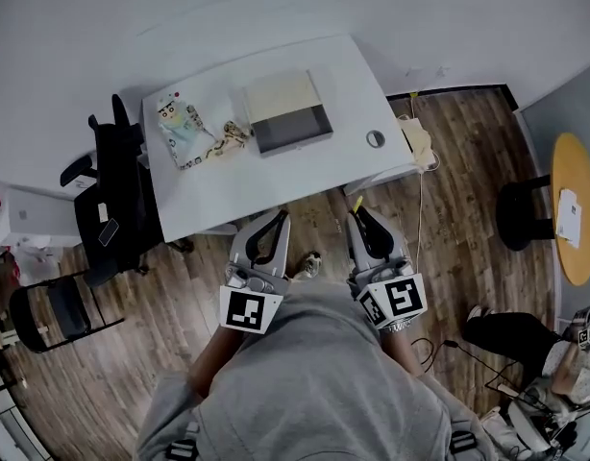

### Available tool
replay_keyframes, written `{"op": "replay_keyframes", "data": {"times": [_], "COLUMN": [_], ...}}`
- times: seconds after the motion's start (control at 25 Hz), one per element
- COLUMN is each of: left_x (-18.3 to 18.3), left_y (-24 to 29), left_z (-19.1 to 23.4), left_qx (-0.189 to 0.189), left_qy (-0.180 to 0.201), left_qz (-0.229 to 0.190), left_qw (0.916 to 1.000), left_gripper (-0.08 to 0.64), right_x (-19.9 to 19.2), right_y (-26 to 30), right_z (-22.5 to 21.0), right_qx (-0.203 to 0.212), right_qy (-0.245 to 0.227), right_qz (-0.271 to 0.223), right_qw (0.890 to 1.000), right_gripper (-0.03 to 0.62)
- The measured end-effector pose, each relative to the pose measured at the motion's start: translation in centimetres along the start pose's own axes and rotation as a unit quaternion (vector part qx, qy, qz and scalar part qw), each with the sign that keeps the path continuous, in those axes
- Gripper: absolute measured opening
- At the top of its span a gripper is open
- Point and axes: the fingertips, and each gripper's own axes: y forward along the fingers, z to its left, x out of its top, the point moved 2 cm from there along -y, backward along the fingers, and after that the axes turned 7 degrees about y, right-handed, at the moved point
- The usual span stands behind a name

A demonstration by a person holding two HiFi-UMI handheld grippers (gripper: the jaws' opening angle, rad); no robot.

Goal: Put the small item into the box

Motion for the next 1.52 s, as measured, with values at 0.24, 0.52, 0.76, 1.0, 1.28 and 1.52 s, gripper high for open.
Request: {"op": "replay_keyframes", "data": {"times": [0.24, 0.52, 0.76, 1.0, 1.28, 1.52], "left_x": [0.4, -0.7, -1.6, -2.6, -3.3, -4.2], "left_y": [0.5, 0.9, 2.1, 4.3, 8.6, 12.1], "left_z": [-0.1, 1.1, 2.5, 5.1, 7.9, 10.2], "left_qx": [0.019, 0.04, 0.048, 0.057, 0.065, 0.061], "left_qy": [0.008, -0.004, -0.009, -0.019, -0.031, -0.04], "left_qz": [0.0, 0.017, 0.025, 0.032, 0.029, 0.033], "left_qw": [0.9998, 0.9991, 0.9985, 0.9977, 0.997, 0.9968], "left_gripper": [0.003, 0.003, 0.003, 0.003, 0.003, 0.003], "right_x": [0.0, -0.3, -1.0, -0.9, -0.7, -0.4], "right_y": [0.9, 2.4, 4.7, 8.3, 12.5, 16.5], "right_z": [-0.8, -1.9, -2.8, -3.2, -5.3, -6.6], "right_qx": [0.016, 0.023, 0.026, 0.039, 0.043, 0.046], "right_qy": [0.005, 0.003, 0.006, -0.006, -0.013, -0.014], "right_qz": [0.006, 0.023, 0.041, 0.061, 0.09, 0.111], "right_qw": [1.0, 0.999, 0.999, 0.997, 0.995, 0.993], "right_gripper": [0.074, 0.074, 0.074, 0.074, 0.074, 0.074]}}
